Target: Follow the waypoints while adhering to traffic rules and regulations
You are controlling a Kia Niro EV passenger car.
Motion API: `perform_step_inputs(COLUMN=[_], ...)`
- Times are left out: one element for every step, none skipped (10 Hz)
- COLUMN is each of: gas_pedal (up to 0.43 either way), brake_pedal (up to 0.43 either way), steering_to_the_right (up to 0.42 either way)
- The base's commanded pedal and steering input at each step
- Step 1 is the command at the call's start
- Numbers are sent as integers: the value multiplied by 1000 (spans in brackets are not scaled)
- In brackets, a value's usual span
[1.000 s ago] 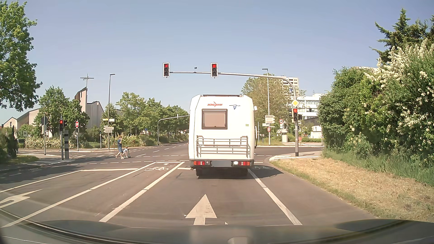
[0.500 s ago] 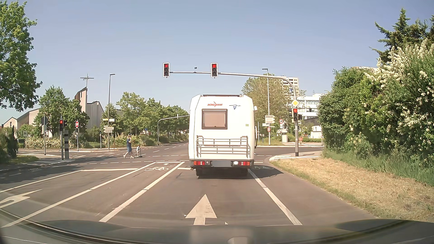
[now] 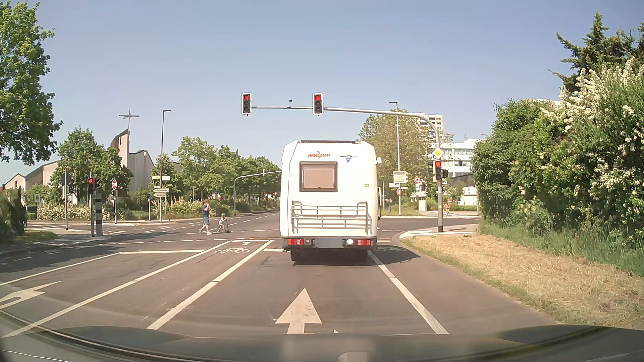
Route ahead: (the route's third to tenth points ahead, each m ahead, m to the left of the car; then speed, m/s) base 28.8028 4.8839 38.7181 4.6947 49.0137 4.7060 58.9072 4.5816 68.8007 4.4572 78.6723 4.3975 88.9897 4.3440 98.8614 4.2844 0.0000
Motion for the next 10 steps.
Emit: perform_step_inputs(gas_pedal=[0, 0, 0, 0, 0, 0, 0, 0, 0, 0], brake_pedal=[293, 293, 293, 293, 293, 293, 293, 293, 293, 293], steering_to_the_right=[5, 5, 5, 5, 5, 5, 5, 5, 5, 5])
